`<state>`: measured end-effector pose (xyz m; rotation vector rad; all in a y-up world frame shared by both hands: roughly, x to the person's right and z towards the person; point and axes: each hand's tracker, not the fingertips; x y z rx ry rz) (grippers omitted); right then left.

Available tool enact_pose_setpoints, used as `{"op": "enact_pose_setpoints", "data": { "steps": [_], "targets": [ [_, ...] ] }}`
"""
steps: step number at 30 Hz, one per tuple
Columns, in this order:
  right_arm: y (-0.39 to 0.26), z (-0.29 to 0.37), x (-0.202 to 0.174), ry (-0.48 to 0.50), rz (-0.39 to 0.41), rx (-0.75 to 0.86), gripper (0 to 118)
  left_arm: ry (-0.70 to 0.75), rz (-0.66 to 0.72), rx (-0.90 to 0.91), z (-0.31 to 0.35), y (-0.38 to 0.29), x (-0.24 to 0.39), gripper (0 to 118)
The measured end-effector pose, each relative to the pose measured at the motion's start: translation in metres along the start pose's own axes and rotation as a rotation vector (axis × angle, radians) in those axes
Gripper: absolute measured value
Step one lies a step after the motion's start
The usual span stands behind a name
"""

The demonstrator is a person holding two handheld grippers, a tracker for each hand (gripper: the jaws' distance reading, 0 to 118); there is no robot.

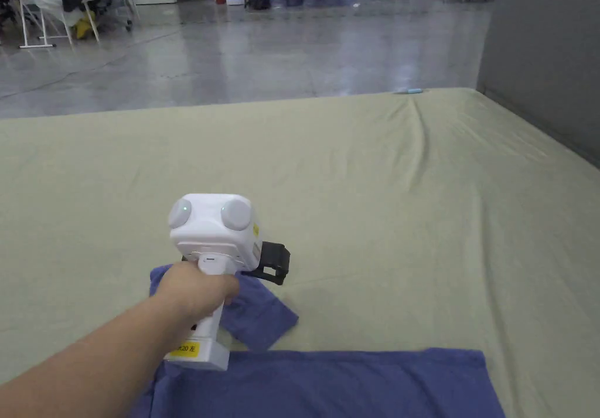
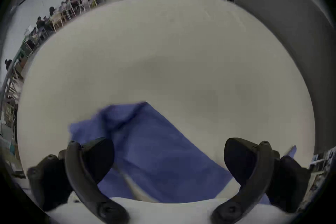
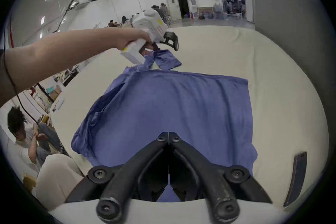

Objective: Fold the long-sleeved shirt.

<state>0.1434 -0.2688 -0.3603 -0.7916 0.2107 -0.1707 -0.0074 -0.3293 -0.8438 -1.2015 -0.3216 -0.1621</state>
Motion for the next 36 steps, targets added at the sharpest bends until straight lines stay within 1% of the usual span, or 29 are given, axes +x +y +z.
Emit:
{"op": "enact_pose_setpoints", "data": {
  "steps": [2, 3, 4, 5, 6, 7, 8, 9, 10, 11, 12, 14, 16, 18, 21, 25, 27, 29, 31, 33, 36],
  "targets": [
    [-0.001, -0.002, 0.002, -0.007, -0.021, -0.014, 0, 0.021, -0.008, -0.099, -0.021, -0.008, 0.015, 114],
    [-0.001, -0.003, 0.004, -0.007, -0.027, -0.020, 0, 0.078, -0.035, -0.138, -0.029, -0.013, 0.023, 114],
    [-0.001, -0.003, 0.005, -0.008, -0.030, -0.025, 0, 0.102, -0.034, -0.051, -0.027, -0.011, 0.020, 114],
    [-0.001, -0.003, 0.006, -0.013, -0.031, -0.027, 0, 0.096, -0.048, -0.045, -0.021, -0.008, 0.022, 110],
    [-0.002, -0.002, 0.005, -0.019, -0.028, -0.028, 0, 0.089, -0.047, -0.068, -0.020, -0.003, 0.024, 101],
    [-0.002, -0.002, 0.005, -0.021, -0.028, -0.028, 0, 0.076, -0.046, -0.072, -0.016, 0.000, 0.023, 87],
    [-0.002, -0.001, 0.006, -0.021, -0.031, -0.028, 0, 0.039, -0.029, -0.063, -0.003, 0.000, 0.018, 59],
    [-0.001, -0.001, 0.008, -0.016, -0.038, -0.027, 0, 0.014, -0.007, -0.048, 0.006, 0.004, 0.015, 21],
    [-0.001, 0.000, 0.006, -0.007, -0.050, -0.026, 0, 0.030, -0.003, -0.037, 0.014, 0.006, 0.012, 0],
    [-0.001, 0.001, 0.006, 0.004, -0.060, -0.021, 0, 0.072, -0.010, 0.002, 0.021, 0.008, 0.007, 0],
    [0.000, 0.001, 0.006, 0.005, -0.062, -0.018, 0, 0.086, 0.016, 0.035, 0.033, 0.006, -0.005, 0],
    [0.001, 0.002, 0.004, 0.007, -0.062, -0.013, 0, 0.053, 0.014, 0.008, 0.037, 0.004, -0.026, 0],
    [0.002, 0.003, 0.003, 0.006, -0.059, 0.000, 0, 0.041, 0.094, 0.013, 0.050, -0.002, -0.051, 0],
    [0.002, 0.004, 0.001, -0.015, -0.034, 0.020, 0, -0.025, 0.189, 0.072, 0.073, -0.006, -0.071, 0],
    [0.003, 0.004, 0.001, -0.033, -0.021, 0.031, 0, -0.092, 0.255, 0.159, 0.118, -0.009, -0.094, 0],
    [0.000, 0.003, -0.003, -0.051, 0.008, 0.029, 0, -0.102, 0.231, 0.241, 0.192, -0.020, -0.106, 0],
    [0.000, 0.004, -0.008, -0.052, 0.025, 0.036, 0, -0.105, 0.208, 0.267, 0.231, -0.038, -0.102, 0],
    [0.000, 0.005, -0.011, -0.052, 0.045, 0.047, 0, -0.090, 0.151, 0.266, 0.261, -0.067, -0.090, 0],
    [-0.001, 0.007, -0.015, -0.043, 0.058, 0.055, 0, -0.087, 0.131, 0.275, 0.283, -0.103, -0.079, 0],
    [-0.001, 0.008, -0.018, -0.026, 0.064, 0.063, 0, -0.092, 0.107, 0.271, 0.295, -0.143, -0.069, 0],
    [0.000, 0.008, -0.019, 0.007, 0.050, 0.074, 0, -0.075, 0.105, 0.277, 0.300, -0.211, -0.056, 0]
  ]
}}
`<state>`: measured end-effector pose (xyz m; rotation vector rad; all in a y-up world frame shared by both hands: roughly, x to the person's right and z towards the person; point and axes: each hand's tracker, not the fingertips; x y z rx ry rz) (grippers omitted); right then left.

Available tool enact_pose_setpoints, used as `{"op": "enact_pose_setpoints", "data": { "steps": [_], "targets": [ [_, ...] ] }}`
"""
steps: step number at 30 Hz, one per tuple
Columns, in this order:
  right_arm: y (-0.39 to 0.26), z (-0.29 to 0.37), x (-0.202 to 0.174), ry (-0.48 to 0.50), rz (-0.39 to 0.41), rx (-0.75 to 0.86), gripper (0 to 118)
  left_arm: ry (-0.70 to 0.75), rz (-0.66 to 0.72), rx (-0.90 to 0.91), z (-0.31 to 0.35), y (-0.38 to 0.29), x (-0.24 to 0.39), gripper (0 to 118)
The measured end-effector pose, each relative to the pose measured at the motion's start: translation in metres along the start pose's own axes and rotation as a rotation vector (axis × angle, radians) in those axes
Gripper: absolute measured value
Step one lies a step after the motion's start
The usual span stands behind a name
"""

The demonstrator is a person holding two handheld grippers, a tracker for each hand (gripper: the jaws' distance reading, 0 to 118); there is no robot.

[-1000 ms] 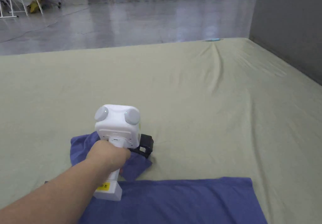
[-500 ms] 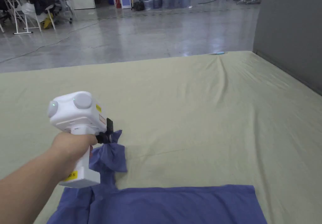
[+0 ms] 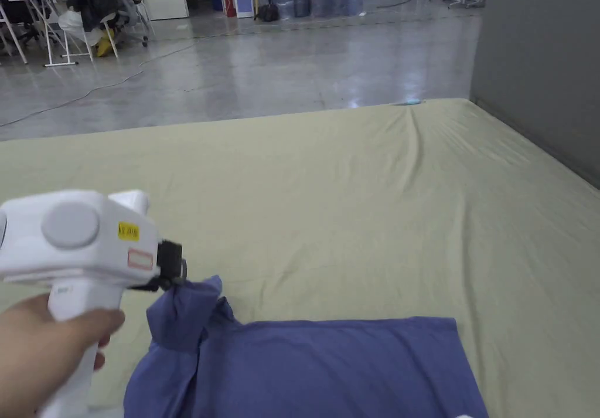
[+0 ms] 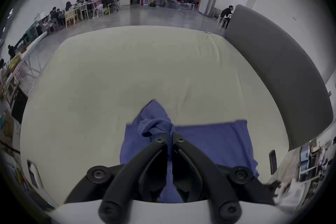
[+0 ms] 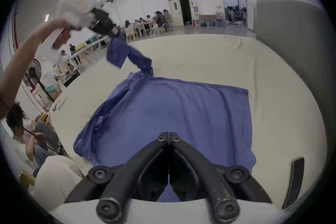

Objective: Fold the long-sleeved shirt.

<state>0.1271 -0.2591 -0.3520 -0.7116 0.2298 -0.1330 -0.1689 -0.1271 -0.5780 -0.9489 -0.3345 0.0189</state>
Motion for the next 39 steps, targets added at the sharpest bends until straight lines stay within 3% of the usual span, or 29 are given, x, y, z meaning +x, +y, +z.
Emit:
{"op": "enact_pose_setpoints", "data": {
  "steps": [5, 9, 12, 17, 20, 21, 22, 24, 25, 26, 31, 32, 33, 34, 36, 39],
  "targets": [
    [0.001, 0.001, 0.001, -0.017, 0.014, 0.022, 0, -0.024, 0.162, -0.019, 0.019, -0.114, -0.005, 0],
    [-0.002, -0.002, 0.006, -0.045, 0.009, 0.016, 0, 0.020, 0.180, -0.101, 0.003, -0.174, -0.012, 0],
    [-0.004, -0.005, 0.013, -0.025, -0.061, -0.009, 0, 0.053, 0.169, -0.183, -0.018, -0.201, -0.021, 0],
    [-0.007, -0.009, 0.018, -0.047, -0.064, -0.032, 0, 0.071, 0.170, -0.222, -0.047, -0.227, -0.033, 0],
    [-0.008, -0.010, 0.018, -0.047, -0.065, -0.042, 0, 0.075, 0.237, -0.264, -0.069, -0.236, -0.046, 0],
    [-0.008, -0.011, 0.017, -0.046, -0.062, -0.047, 0, 0.059, 0.267, -0.294, -0.073, -0.232, -0.050, 6],
    [-0.009, -0.011, 0.017, -0.046, -0.055, -0.050, 0, 0.038, 0.286, -0.263, -0.069, -0.226, -0.054, 21],
    [-0.009, -0.011, 0.016, -0.048, -0.044, -0.055, 0, -0.051, 0.287, -0.209, -0.054, -0.221, -0.044, 76],
    [-0.009, -0.011, 0.016, -0.044, -0.045, -0.053, 0, -0.072, 0.291, -0.189, -0.044, -0.217, -0.043, 93],
    [-0.009, -0.010, 0.017, -0.039, -0.048, -0.049, 0, -0.077, 0.299, -0.168, -0.034, -0.213, -0.041, 101],
    [-0.006, -0.006, 0.021, -0.016, -0.084, -0.025, 0, -0.129, 0.299, -0.020, 0.016, -0.204, -0.036, 99],
    [-0.006, -0.006, 0.021, -0.015, -0.090, -0.025, 0, -0.122, 0.296, -0.046, 0.021, -0.205, -0.033, 76],
    [-0.007, -0.006, 0.022, -0.015, -0.093, -0.028, 0, -0.091, 0.242, -0.090, 0.023, -0.208, -0.031, 32],
    [-0.007, -0.007, 0.022, -0.017, -0.094, -0.031, 0, -0.056, 0.184, -0.111, 0.023, -0.209, -0.028, 0],
    [-0.008, -0.008, 0.023, -0.025, -0.095, -0.039, 0, 0.078, 0.138, -0.078, 0.020, -0.216, -0.022, 0],
    [-0.009, -0.009, 0.025, -0.028, -0.102, -0.045, 0, -0.037, 0.182, -0.132, 0.011, -0.215, -0.031, 0]
  ]
}}
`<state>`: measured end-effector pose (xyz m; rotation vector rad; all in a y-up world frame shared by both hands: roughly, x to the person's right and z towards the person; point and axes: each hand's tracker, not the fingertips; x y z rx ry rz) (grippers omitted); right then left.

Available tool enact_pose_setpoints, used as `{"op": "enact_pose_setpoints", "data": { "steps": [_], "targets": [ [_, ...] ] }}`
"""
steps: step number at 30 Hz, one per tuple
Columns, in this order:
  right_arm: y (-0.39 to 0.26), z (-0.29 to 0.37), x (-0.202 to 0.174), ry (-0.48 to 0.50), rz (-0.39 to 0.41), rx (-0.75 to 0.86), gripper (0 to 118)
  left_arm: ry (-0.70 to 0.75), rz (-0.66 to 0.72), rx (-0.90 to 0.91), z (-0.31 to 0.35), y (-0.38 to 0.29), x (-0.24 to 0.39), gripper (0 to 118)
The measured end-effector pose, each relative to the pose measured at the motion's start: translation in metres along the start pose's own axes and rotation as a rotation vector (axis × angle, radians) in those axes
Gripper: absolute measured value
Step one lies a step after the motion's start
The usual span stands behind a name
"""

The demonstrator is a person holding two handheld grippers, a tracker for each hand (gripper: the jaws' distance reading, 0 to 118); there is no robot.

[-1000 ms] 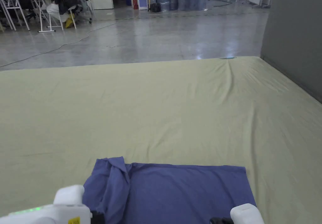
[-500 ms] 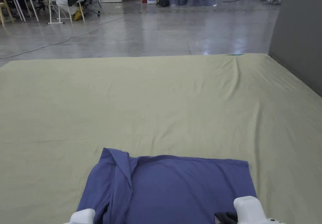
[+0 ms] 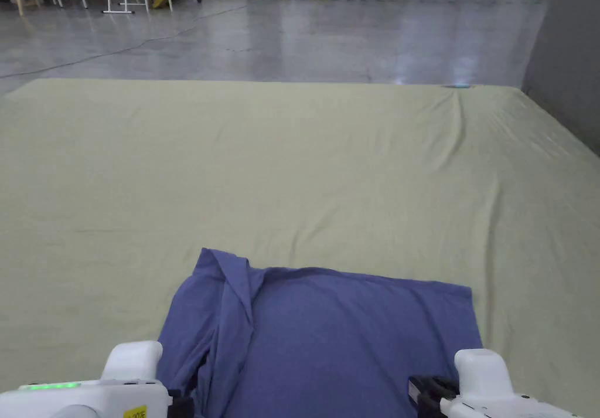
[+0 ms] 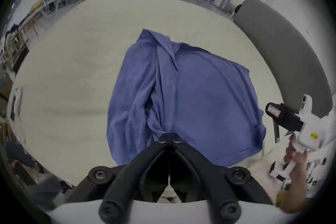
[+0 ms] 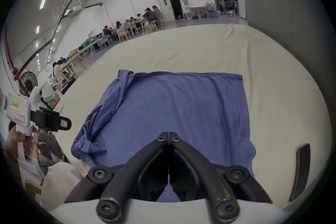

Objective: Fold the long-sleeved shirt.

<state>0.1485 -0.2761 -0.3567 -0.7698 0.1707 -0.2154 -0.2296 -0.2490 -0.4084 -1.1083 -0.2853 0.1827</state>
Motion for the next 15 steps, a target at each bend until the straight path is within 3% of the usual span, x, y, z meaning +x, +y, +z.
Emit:
{"op": "enact_pose_setpoints", "data": {
  "steps": [4, 5, 6, 7, 9, 15],
  "targets": [
    [0.000, -0.001, 0.003, -0.006, -0.013, -0.011, 0, -0.015, 0.005, 0.012, -0.018, 0.044, -0.013, 0],
    [0.000, -0.002, 0.004, -0.006, -0.019, -0.015, 0, -0.022, -0.005, 0.023, -0.020, 0.060, -0.011, 27],
    [0.000, -0.003, 0.005, -0.007, -0.022, -0.020, 0, -0.019, 0.000, 0.018, -0.033, 0.080, -0.017, 75],
    [0.000, -0.004, 0.005, -0.010, -0.022, -0.026, 0, -0.001, 0.015, -0.002, -0.047, 0.097, -0.023, 113],
    [0.000, -0.005, 0.005, -0.016, -0.018, -0.036, 0, 0.037, 0.070, 0.066, -0.066, 0.139, -0.030, 115],
    [-0.001, -0.008, 0.014, -0.022, -0.047, -0.055, 0, 0.078, 0.106, 0.007, -0.139, 0.216, -0.030, 115]
  ]
}}
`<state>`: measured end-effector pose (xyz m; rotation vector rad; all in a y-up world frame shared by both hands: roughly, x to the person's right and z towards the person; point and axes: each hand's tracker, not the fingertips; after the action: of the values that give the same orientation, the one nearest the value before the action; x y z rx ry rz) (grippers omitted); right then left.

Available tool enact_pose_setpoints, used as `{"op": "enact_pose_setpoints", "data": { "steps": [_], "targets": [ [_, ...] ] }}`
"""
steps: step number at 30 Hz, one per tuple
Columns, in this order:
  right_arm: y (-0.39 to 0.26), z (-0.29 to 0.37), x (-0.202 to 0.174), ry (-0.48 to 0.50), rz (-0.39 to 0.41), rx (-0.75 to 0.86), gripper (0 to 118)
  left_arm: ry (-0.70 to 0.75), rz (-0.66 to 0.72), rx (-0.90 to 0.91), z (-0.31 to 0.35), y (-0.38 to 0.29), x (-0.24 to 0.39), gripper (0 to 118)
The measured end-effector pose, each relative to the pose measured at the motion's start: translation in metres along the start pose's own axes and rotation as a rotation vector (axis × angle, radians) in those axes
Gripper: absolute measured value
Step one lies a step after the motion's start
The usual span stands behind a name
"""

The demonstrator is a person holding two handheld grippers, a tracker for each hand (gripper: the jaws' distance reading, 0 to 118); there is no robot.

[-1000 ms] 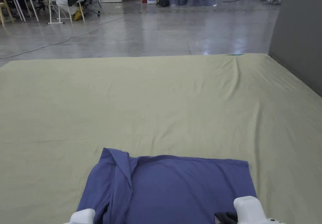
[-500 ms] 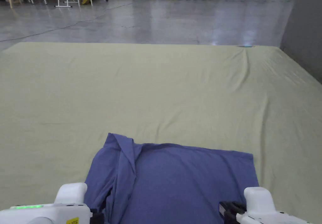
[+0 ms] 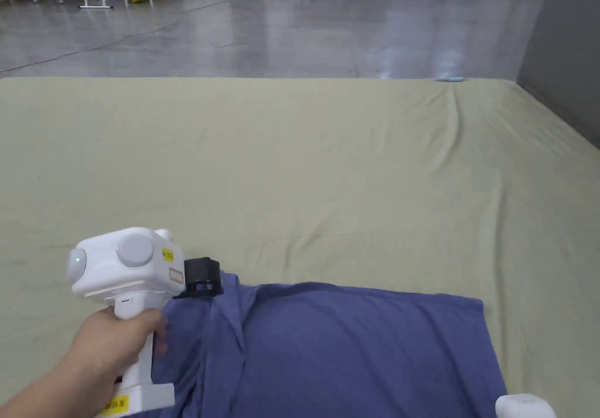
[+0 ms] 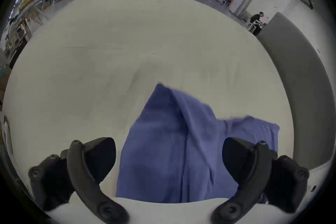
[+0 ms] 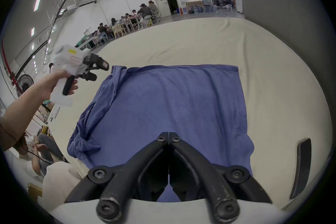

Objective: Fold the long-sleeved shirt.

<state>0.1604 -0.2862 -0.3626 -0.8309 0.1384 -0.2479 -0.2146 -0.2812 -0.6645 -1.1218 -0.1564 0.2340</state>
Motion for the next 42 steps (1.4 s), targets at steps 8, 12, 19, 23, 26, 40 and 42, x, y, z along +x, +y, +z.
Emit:
{"op": "enact_pose_setpoints", "data": {
  "steps": [8, 12, 19, 23, 26, 40, 42],
  "targets": [
    [0.131, -0.040, 0.077, -0.080, -0.238, -0.071, 0, 0.072, -0.094, -0.082, -0.048, 0.032, 0.010, 109],
    [0.204, -0.097, 0.108, -0.181, -0.239, -0.158, 0, 0.035, -0.026, -0.082, -0.060, 0.039, 0.002, 107],
    [0.219, -0.145, 0.129, -0.195, -0.341, -0.265, 0, 0.035, -0.065, -0.080, -0.055, 0.018, 0.021, 11],
    [0.219, -0.161, 0.133, -0.225, -0.314, -0.319, 0, 0.119, -0.214, -0.068, -0.056, 0.017, 0.028, 11],
    [0.223, -0.172, 0.140, -0.283, -0.323, -0.322, 79, 0.042, -0.134, -0.079, -0.040, 0.011, 0.023, 11],
    [0.211, -0.184, 0.114, -0.428, -0.138, -0.450, 0, 0.004, -0.088, -0.071, -0.016, 0.021, -0.008, 11],
    [0.207, -0.172, 0.115, -0.270, -0.238, -0.446, 0, 0.011, -0.102, -0.064, -0.005, 0.011, -0.003, 11]
  ]
}}
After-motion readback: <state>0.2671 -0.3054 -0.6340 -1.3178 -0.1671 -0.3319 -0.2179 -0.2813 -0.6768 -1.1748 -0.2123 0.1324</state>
